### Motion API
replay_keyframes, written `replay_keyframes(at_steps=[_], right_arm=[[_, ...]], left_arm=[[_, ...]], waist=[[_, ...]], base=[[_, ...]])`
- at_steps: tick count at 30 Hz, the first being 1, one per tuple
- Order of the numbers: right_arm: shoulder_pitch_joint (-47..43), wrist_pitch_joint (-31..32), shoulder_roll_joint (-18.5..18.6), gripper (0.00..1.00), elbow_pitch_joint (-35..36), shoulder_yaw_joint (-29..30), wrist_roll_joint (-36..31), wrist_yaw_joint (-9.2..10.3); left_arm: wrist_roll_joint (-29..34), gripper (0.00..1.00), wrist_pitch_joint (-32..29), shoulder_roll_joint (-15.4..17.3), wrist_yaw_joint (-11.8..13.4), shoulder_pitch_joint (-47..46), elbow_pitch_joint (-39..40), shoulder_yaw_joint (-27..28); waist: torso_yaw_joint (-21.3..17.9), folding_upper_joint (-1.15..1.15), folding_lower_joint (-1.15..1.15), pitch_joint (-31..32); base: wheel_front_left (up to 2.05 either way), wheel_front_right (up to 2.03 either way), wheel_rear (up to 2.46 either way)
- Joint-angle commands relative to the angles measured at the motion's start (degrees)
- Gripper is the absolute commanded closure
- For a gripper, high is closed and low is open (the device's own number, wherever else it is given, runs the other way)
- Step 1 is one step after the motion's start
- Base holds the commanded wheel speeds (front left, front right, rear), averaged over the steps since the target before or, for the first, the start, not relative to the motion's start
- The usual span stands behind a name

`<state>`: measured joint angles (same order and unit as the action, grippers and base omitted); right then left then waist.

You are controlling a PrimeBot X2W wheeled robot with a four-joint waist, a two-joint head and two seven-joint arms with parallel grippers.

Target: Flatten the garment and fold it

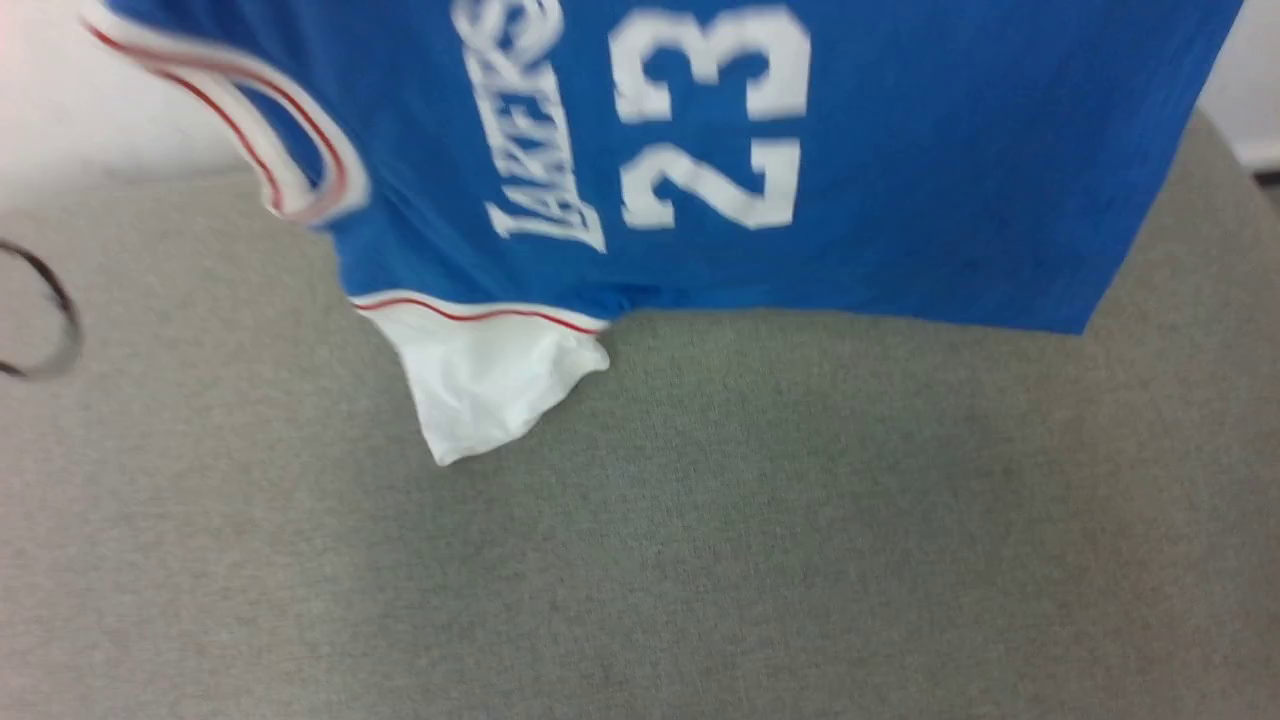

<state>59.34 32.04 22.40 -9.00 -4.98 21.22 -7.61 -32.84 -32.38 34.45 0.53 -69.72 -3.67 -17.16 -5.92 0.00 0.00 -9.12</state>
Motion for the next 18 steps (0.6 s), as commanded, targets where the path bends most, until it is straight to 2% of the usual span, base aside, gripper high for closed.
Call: replay_keyframes(at_steps=[1, 7, 13, 18], right_arm=[[3.06, 0.36, -0.35, 1.00, -0.42, 0.12, -0.17, 0.12], [15.23, -2.56, -2.31, 1.00, -6.81, -1.05, -5.44, 0.12], [25.41, -8.40, -6.17, 1.00, -15.88, -0.85, -9.99, 0.12], [29.89, -12.64, -6.45, 1.00, -21.23, -1.24, -12.36, 0.12]], left_arm=[[1.52, 1.00, 0.32, 0.34, 1.20, -3.11, -0.06, 0.32], [8.39, 1.00, 8.11, -1.30, 4.12, -14.48, -4.64, 0.51], [12.28, 1.00, 17.49, -2.58, 3.44, -25.43, -12.33, 0.28], [13.51, 1.00, 22.31, -3.37, 2.72, -30.92, -15.88, -0.03]], waist=[[-0.51, 0.00, 0.00, -7.57], [-2.10, 0.00, 0.00, -16.85], [-3.28, 0.00, 0.00, -21.19], [-2.45, 0.00, 0.00, -22.77]], base=[[0.00, 0.00, 0.00], [0.00, 0.00, 0.00], [0.00, 0.00, 0.00], [0.00, 0.00, 0.00]])
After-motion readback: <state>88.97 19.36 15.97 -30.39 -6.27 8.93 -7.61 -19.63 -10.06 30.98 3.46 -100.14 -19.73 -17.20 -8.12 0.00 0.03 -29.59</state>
